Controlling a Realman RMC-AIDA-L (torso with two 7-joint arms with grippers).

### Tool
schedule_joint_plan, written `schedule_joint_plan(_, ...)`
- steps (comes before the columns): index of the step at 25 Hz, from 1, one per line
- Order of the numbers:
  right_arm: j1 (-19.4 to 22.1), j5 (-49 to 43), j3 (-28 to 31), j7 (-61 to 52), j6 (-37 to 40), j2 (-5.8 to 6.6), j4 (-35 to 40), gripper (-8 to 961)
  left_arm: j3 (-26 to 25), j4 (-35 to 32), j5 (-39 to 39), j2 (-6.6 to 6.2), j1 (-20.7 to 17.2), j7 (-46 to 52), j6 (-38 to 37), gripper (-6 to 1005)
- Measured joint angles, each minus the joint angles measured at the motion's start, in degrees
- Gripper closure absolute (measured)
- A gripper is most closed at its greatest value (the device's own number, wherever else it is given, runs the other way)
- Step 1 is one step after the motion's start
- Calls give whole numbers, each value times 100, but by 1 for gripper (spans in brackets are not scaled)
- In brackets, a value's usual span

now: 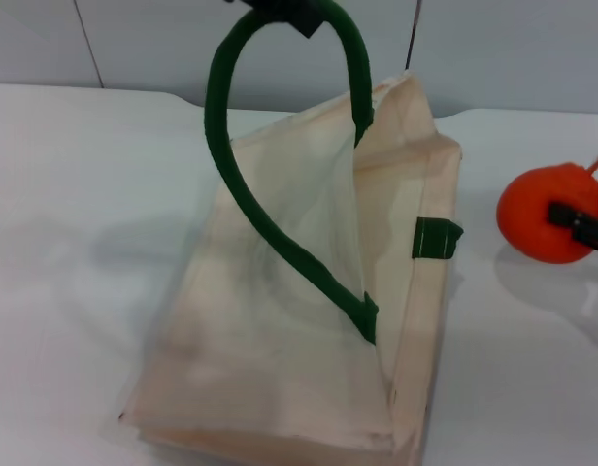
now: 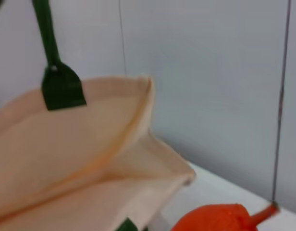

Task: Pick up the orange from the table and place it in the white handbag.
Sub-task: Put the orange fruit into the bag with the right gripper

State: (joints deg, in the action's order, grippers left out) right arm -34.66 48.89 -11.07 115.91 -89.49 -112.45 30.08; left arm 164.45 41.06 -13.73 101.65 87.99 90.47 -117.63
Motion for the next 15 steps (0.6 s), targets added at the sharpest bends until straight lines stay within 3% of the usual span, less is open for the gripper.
schedule_joint_plan(1,3,70,0,17,-136,30,11,568,-2,-29,-215,-42,209,-33,11,869)
schedule_joint_plan(10,-49,475,-43,150,-803,96,60,655,-1,-46,-223,-83,326,-122,24,868)
schedule_joint_plan(13,-162,443,-197,167,-1044,64,52,666,0,-32,-243,-85,391,-132,33,869)
schedule_joint_plan(15,-284,433,-419,168,-1066,-23,32,674,0,-28,-245,-85,404,-127,33,869)
